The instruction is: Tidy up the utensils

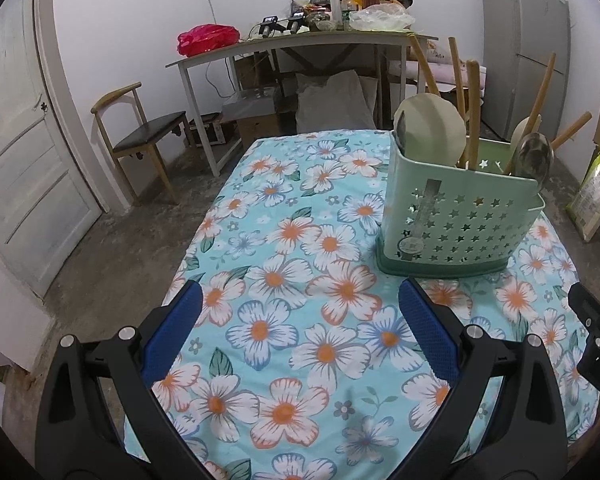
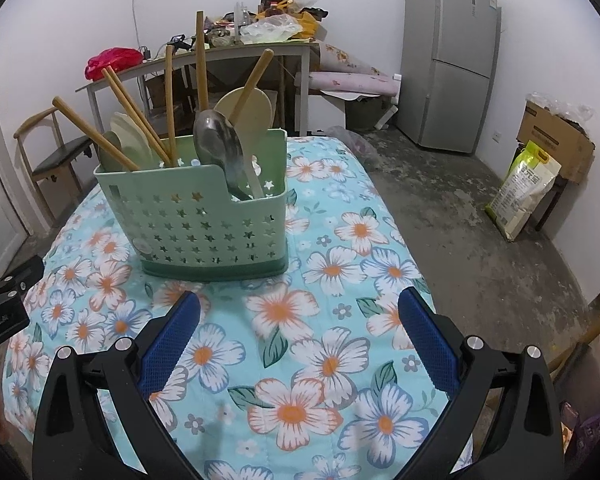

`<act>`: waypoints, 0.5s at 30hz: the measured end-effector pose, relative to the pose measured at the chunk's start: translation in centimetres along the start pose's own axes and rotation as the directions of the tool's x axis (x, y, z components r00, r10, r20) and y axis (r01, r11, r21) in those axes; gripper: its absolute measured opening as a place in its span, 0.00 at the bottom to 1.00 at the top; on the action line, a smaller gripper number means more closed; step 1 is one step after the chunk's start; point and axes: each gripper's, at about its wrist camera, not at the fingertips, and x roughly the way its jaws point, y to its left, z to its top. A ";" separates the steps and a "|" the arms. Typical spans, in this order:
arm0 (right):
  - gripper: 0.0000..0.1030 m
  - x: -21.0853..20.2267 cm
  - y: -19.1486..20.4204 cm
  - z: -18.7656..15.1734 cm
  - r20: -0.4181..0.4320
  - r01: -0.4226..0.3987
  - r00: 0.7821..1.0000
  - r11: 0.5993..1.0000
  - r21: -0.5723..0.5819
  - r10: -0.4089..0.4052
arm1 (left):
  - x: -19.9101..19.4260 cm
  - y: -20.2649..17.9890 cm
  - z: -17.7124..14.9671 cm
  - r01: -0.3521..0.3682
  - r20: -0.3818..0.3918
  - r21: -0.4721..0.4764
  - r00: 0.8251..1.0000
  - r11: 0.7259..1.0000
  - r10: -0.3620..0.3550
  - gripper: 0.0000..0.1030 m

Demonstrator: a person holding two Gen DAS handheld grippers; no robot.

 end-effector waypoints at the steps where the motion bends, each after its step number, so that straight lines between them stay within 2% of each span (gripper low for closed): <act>1: 0.94 0.0 0.0 0.0 -0.001 0.002 1.000 1.000 0.000 -0.002 | 0.0 0.1 0.0 -0.004 -0.002 -0.001 1.000 1.000 0.004 0.92; 15: 0.94 0.4 0.4 0.1 -0.012 0.011 1.000 1.000 -0.007 -0.011 | 0.5 1.7 -0.1 -0.046 -0.031 -0.045 0.999 0.998 0.044 0.92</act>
